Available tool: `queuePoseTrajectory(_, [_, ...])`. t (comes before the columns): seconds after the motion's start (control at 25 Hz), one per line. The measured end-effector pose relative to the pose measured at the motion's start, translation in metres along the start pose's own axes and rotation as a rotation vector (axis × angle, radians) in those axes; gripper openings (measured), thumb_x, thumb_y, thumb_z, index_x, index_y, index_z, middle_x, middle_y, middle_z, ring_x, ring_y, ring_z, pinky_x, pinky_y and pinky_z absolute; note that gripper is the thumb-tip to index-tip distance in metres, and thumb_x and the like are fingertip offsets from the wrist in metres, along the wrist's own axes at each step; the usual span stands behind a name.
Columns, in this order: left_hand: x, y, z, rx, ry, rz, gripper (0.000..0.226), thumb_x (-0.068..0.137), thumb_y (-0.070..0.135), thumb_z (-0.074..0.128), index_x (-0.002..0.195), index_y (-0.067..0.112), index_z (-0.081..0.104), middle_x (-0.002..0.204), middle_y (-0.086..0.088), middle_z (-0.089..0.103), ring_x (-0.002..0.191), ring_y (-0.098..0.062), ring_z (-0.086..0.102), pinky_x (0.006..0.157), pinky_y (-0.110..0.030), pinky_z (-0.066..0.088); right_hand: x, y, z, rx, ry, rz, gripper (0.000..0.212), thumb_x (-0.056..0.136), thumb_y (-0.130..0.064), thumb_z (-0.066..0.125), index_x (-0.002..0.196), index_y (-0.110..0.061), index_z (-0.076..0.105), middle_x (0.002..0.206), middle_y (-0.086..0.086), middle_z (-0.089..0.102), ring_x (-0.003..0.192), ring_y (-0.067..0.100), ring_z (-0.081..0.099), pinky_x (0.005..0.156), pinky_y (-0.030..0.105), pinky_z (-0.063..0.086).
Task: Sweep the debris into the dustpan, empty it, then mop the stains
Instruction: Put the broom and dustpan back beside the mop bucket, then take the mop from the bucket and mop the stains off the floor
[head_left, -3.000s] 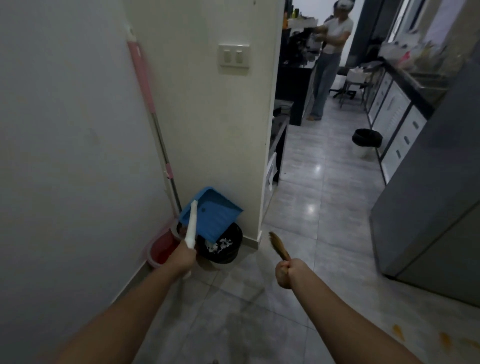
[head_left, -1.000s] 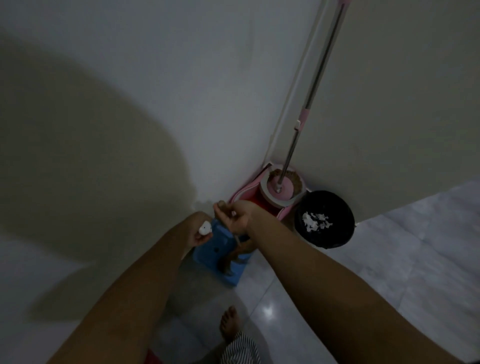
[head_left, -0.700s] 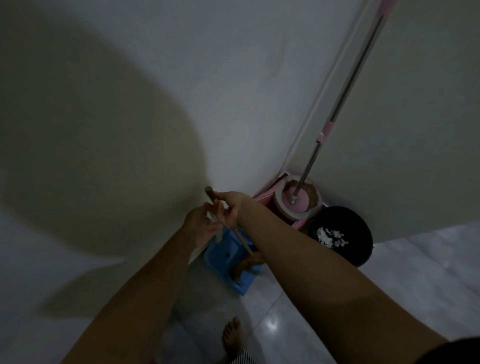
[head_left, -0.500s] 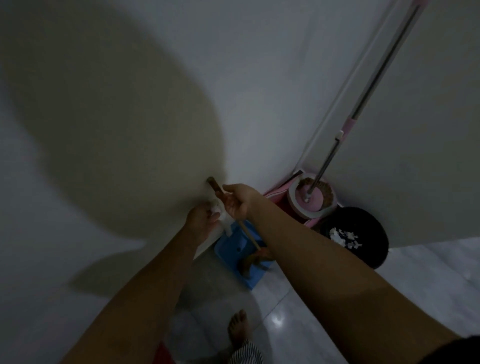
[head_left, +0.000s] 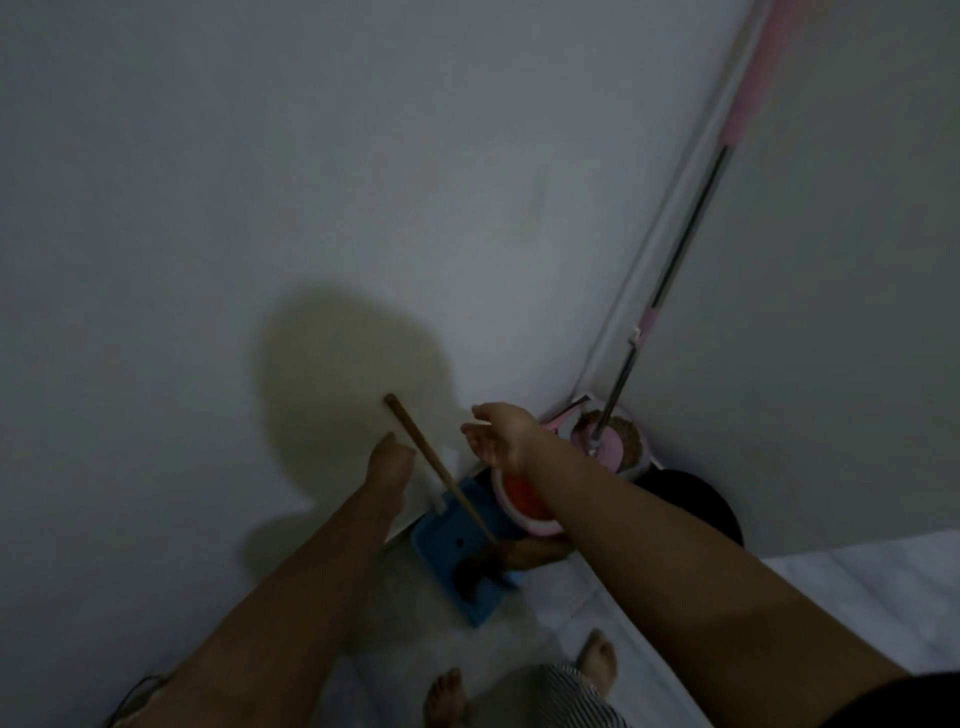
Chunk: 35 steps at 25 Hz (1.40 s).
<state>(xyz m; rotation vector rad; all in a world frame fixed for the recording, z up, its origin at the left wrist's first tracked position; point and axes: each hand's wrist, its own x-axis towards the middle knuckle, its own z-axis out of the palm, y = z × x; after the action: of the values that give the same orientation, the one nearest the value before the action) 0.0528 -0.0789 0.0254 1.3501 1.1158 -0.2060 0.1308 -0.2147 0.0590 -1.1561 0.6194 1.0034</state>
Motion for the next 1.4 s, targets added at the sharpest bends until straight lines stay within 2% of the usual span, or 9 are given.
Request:
queuePoseTrajectory(0.08, [-0.019,0.016,0.028,0.028,0.029,0.014,0.039,0.098,0.013,0.046,0.135,0.003,0.048,0.144,-0.02,0.045,0.126,-0.034,0.048,0.108,-0.046,0.039,-0.017,-0.025,-0.031,-0.072,0.03,-0.028,0.013,0.1,-0.014,0.046,0.096,-0.004,0.052,0.075,0.011,0.054,0.055,0.016,0.046,0.036,0.015,0.046])
queuePoseTrajectory(0.24, [-0.057,0.057,0.107,0.054,-0.081,0.135,0.062,0.097,0.028,0.052,0.15,0.005,0.032,0.154,-0.011,0.033,0.139,-0.03,0.036,0.111,-0.039,0.032,-0.049,-0.083,-0.09,-0.152,0.15,-0.176,0.012,0.097,-0.019,0.052,0.092,-0.008,0.053,0.084,0.01,0.052,0.062,0.018,0.048,0.045,0.021,0.05])
queuePoseTrajectory(0.4, [-0.076,0.092,0.179,0.482,-0.107,0.388,0.071,0.095,0.036,0.052,0.154,0.009,0.022,0.159,-0.01,0.023,0.144,-0.026,0.029,0.116,-0.035,0.026,-0.074,-0.142,-0.142,-0.423,0.356,-0.395,0.034,0.091,-0.031,0.06,0.118,-0.012,0.052,0.106,0.009,0.054,0.088,0.025,0.055,0.069,0.028,0.048])
queuePoseTrajectory(0.52, [-0.073,0.11,0.214,0.579,-0.188,0.387,0.075,0.095,0.036,0.053,0.154,0.004,0.019,0.159,-0.012,0.022,0.144,-0.027,0.028,0.114,-0.033,0.026,-0.08,-0.188,-0.171,-0.671,0.431,-0.546,0.026,0.09,-0.032,0.057,0.109,-0.014,0.051,0.103,0.014,0.055,0.095,0.023,0.057,0.074,0.024,0.044])
queuePoseTrajectory(0.68, [-0.049,0.137,0.253,0.709,-0.305,0.336,0.077,0.096,0.036,0.053,0.153,-0.001,0.017,0.16,-0.014,0.018,0.144,-0.028,0.027,0.112,-0.031,0.028,-0.081,-0.254,-0.192,-0.809,0.553,-0.635,0.068,0.092,-0.036,0.056,0.147,-0.002,0.036,0.148,0.014,0.042,0.134,0.031,0.043,0.104,0.03,0.037])
queuePoseTrajectory(0.8, [-0.031,0.164,0.287,0.752,-0.358,0.388,0.071,0.097,0.036,0.051,0.153,0.003,0.023,0.16,-0.011,0.02,0.144,-0.026,0.027,0.112,-0.029,0.026,-0.07,-0.303,-0.191,-0.783,0.584,-0.743,0.084,0.091,-0.041,0.059,0.156,-0.008,0.017,0.157,0.011,0.028,0.141,0.027,0.032,0.114,0.034,0.03])
queuePoseTrajectory(0.96, [-0.003,0.201,0.335,0.698,-0.371,0.48,0.06,0.096,0.032,0.054,0.148,0.008,0.035,0.153,-0.008,0.036,0.137,-0.023,0.04,0.105,-0.023,0.032,-0.04,-0.352,-0.187,-0.673,0.53,-0.816,0.074,0.093,-0.035,0.06,0.153,-0.01,0.026,0.148,0.009,0.042,0.134,0.025,0.044,0.105,0.03,0.04])
queuePoseTrajectory(1.12, [0.025,0.211,0.374,0.681,-0.47,0.428,0.08,0.094,0.029,0.058,0.157,0.014,0.011,0.157,-0.008,0.028,0.138,-0.026,0.038,0.099,-0.025,0.038,-0.016,-0.362,-0.196,-0.733,0.562,-0.902,0.025,0.096,-0.021,0.052,0.119,-0.012,0.057,0.105,0.004,0.063,0.092,0.019,0.059,0.063,0.021,0.038])
queuePoseTrajectory(1.4, [0.039,0.191,0.421,0.668,-0.558,0.457,0.041,0.098,0.017,0.05,0.135,0.0,0.046,0.098,-0.01,0.056,0.085,-0.021,0.052,0.075,-0.03,0.042,-0.039,-0.32,-0.226,-0.671,0.545,-0.959,0.01,0.098,-0.018,0.047,0.109,-0.018,0.046,0.101,-0.002,0.056,0.092,0.021,0.059,0.078,0.032,0.048])
